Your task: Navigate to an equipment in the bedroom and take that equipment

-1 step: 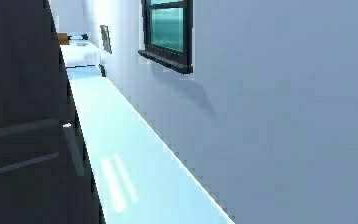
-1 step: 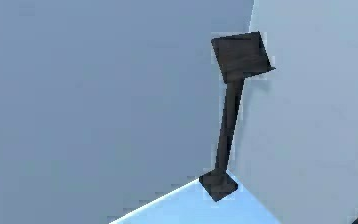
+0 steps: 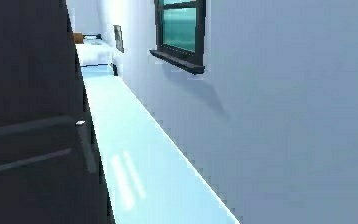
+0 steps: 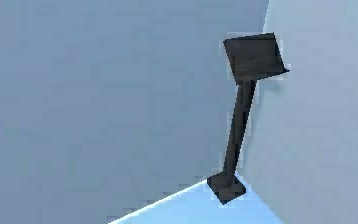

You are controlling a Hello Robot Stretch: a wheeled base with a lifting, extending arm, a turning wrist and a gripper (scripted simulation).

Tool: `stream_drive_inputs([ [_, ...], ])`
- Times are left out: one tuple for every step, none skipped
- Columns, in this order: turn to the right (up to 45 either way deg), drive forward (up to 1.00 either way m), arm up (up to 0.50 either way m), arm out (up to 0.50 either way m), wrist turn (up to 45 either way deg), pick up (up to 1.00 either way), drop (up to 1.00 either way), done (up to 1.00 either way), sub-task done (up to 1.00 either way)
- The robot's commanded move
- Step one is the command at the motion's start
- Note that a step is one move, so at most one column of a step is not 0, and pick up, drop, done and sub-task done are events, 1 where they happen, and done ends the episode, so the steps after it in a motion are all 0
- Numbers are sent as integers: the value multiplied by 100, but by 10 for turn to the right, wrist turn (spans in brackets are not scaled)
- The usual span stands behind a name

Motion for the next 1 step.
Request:
stream_drive_inputs([
  [0,100,0,0,0,0,0,0,0],
])
